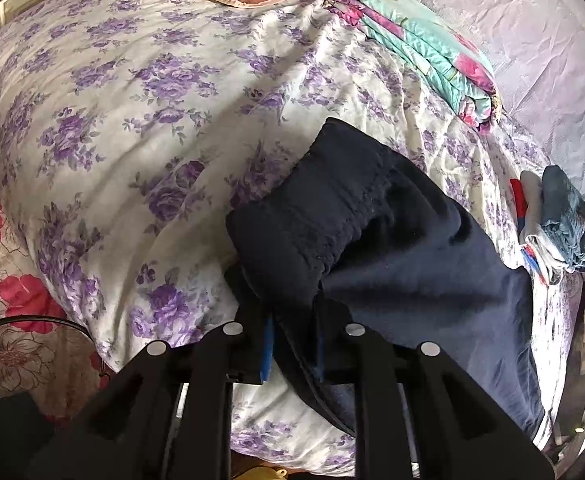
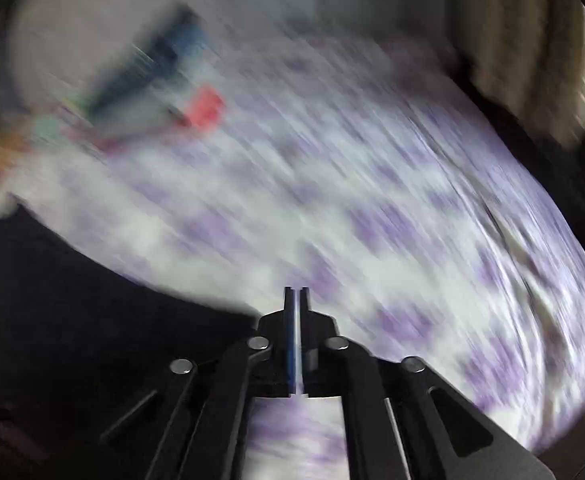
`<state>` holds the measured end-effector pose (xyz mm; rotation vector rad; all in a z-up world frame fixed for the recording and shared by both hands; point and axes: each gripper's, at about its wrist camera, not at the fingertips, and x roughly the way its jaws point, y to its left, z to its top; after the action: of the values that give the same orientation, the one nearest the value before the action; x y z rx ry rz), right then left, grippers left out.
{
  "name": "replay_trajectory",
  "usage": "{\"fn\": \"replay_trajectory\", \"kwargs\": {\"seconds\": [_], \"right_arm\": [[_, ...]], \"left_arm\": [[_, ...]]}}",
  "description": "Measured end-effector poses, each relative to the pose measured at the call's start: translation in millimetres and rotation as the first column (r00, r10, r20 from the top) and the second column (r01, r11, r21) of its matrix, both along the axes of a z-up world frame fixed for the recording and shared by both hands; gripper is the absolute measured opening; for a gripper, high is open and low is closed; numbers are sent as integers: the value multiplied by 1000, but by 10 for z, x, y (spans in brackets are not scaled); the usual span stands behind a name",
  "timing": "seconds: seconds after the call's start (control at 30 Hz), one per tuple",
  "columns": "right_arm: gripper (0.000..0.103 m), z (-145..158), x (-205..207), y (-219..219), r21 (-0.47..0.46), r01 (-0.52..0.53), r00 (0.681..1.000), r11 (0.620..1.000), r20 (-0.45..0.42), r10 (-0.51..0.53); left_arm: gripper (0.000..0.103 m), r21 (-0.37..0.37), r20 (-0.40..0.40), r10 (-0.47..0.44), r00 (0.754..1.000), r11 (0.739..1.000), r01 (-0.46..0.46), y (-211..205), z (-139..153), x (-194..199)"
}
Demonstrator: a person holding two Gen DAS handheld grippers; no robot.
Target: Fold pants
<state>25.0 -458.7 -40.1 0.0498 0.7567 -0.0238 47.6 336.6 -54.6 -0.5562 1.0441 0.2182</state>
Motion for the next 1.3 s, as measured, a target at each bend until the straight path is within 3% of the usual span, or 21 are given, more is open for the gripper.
{"fn": "replay_trajectory", "kwargs": {"seconds": [0.03, 0.07, 0.13, 0.23, 0.37, 0.53, 0.67, 0.77, 0.87, 0.97, 1.03, 1.1, 1.13, 1.17, 1.3], "right_arm": [[52, 179, 59, 228, 42, -111, 993, 993, 46, 109], [64, 283, 103, 404, 56, -196, 979, 979, 73, 192], [58, 399, 341, 987, 45, -411, 911, 910, 62, 408], [29, 276, 726, 1698, 24, -576, 815, 817, -52, 577], [28, -109, 1149, 2370, -35, -701, 702, 712, -209, 681], [29, -353, 1126, 2716, -66, -791, 595, 608, -314, 740], [29, -325, 1087, 2843, -129, -817, 567, 562, -356, 743], [29, -223, 1032, 2865, -193, -820, 571, 539, -339, 747], [28, -233, 997, 2886, -188, -840, 542, 509, -352, 763], [28, -364, 1101, 2906, -185, -836, 545, 517, -396, 739], [28, -420, 1156, 2926, -150, -842, 530, 519, -411, 742], [26, -424, 1291, 2879, -48, -835, 514, 549, -425, 745], [7, -414, 1341, 2843, 5, -826, 510, 564, -423, 749], [4, -392, 1361, 2814, 33, -821, 509, 570, -411, 756], [3, -131, 1286, 2614, -8, -791, 585, 611, -301, 753]], "left_arm": [[17, 0, -1, 0, 1000, 1000, 0, -2, 1, 7], [17, -1, -2, 1, 1000, 1000, -1, 0, 1, 11], [17, -4, 0, 3, 1000, 1000, -3, 2, 2, 15], [17, 6, 9, -2, 1000, 1000, 2, -8, -5, 7], [17, 11, 15, 3, 1000, 1000, -3, -19, -11, -10], [17, -1, 19, 4, 1000, 1000, -4, -13, -8, -12], [18, -24, 19, 16, 1000, 1000, -15, 10, -19, -14], [18, -21, 21, 17, 1000, 1000, -16, 4, -22, -9], [18, -15, 20, 14, 1000, 1000, -13, -4, -23, -3], [18, -22, 18, 19, 1000, 1000, -19, -10, -27, -1], [18, -20, 19, 18, 1000, 1000, -18, -10, -30, 2], [18, -18, 20, 18, 1000, 1000, -18, -9, -30, 11], [18, -19, 21, 19, 1000, 1000, -18, -4, -30, 15], [18, -22, 21, 20, 1000, 1000, -19, -1, -28, 16], [20, -34, 26, 22, 999, 999, -21, 9, -33, 5]]}}
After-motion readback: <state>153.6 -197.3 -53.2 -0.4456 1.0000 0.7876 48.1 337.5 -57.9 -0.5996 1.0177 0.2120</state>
